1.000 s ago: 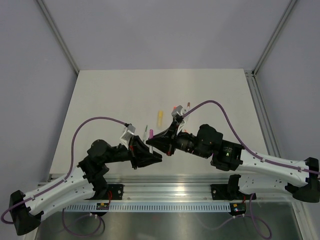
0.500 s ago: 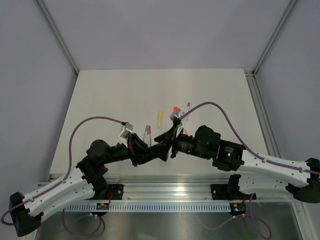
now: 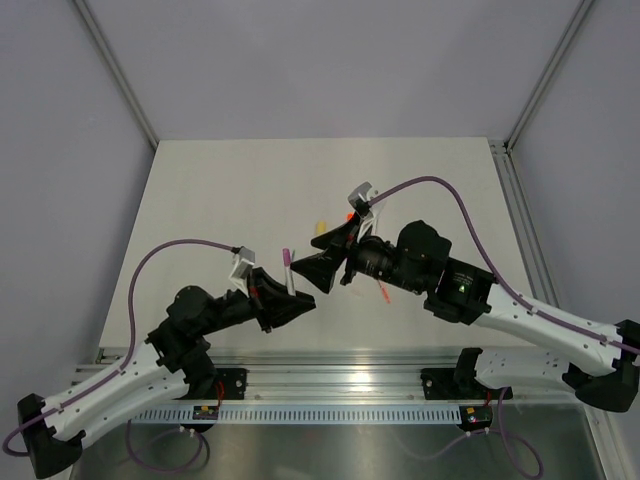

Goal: Insert the pens into the pen caps
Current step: Press the pen cap onto the pen.

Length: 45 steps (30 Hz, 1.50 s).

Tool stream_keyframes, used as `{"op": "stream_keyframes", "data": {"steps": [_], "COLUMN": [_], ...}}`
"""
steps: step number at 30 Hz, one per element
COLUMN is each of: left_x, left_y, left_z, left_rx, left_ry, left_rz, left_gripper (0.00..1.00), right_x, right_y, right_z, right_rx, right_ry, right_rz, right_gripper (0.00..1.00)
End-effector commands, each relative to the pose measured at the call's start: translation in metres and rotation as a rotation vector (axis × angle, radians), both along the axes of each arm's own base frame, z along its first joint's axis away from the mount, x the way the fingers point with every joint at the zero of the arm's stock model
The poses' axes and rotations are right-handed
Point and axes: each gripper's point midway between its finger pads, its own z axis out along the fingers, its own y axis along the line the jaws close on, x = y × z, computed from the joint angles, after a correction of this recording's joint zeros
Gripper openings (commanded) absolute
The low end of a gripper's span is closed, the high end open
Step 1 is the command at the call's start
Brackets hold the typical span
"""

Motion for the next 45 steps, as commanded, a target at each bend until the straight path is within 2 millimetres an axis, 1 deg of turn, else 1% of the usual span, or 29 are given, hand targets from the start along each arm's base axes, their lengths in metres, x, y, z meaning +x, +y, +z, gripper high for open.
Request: {"op": "stream_keyframes", "data": {"steps": [1,3,5,6,7,8,9,11,15,20,22,28,32,38,43,45], "left_x": [0.01,0.012,0.013,0.015,0.015,0.016,0.017,0.018,0.019,0.019,0.019,0.019,0.018,0.018,0.019,0.019], "left_y": [0.003,0.001,-0.001,-0.001,-0.002,-0.002,-0.003,-0.004,-0.004,-0.003,-0.003,-0.002,-0.002,-0.003,-0.003,-0.002], "left_z": [0.003,0.001,0.002,0.001,0.002,0.003,0.001,0.003,0.003,0.005,0.006,0.009,0.007,0.011,0.011,0.01], "left_rx": [-0.015,-0.006,-0.004,0.0,0.0,0.002,0.008,0.004,0.005,0.002,0.0,-0.006,-0.009,-0.014,-0.014,-0.014], "left_ry": [-0.037,-0.042,-0.048,-0.05,-0.054,-0.056,-0.058,-0.063,-0.062,-0.064,-0.066,-0.072,-0.067,-0.071,-0.066,-0.066], "left_rz": [0.057,0.06,0.061,0.063,0.064,0.066,0.068,0.068,0.071,0.078,0.076,0.081,0.077,0.076,0.082,0.082], "left_gripper": [0.0,0.0,0.0,0.0,0.0,0.0,0.0,0.0,0.0,0.0,0.0,0.0,0.0,0.0,0.0,0.0], "right_x": [0.01,0.013,0.018,0.02,0.02,0.021,0.023,0.022,0.018,0.017,0.017,0.017,0.015,0.019,0.016,0.016], "right_y": [0.006,0.01,0.015,0.019,0.019,0.02,0.023,0.025,0.031,0.031,0.032,0.032,0.035,0.035,0.035,0.035], "right_z": [0.027,0.025,0.036,0.033,0.038,0.039,0.036,0.036,0.032,0.025,0.022,0.015,0.01,0.0,-0.003,-0.007], "right_rx": [0.052,0.045,0.07,0.063,0.069,0.068,0.06,0.064,0.07,0.07,0.064,0.062,0.065,0.048,0.047,0.043], "right_ry": [-0.051,-0.05,-0.076,-0.077,-0.085,-0.092,-0.088,-0.083,-0.06,-0.031,-0.021,0.006,0.032,0.054,0.063,0.072], "right_rz": [0.041,0.062,0.071,0.072,0.075,0.08,0.081,0.1,0.133,0.134,0.135,0.128,0.143,0.124,0.136,0.133], "right_gripper": [0.8,0.8,0.8,0.8,0.78,0.75,0.74,0.71,0.59,0.58,0.53,0.53,0.49,0.49,0.38,0.37]}}
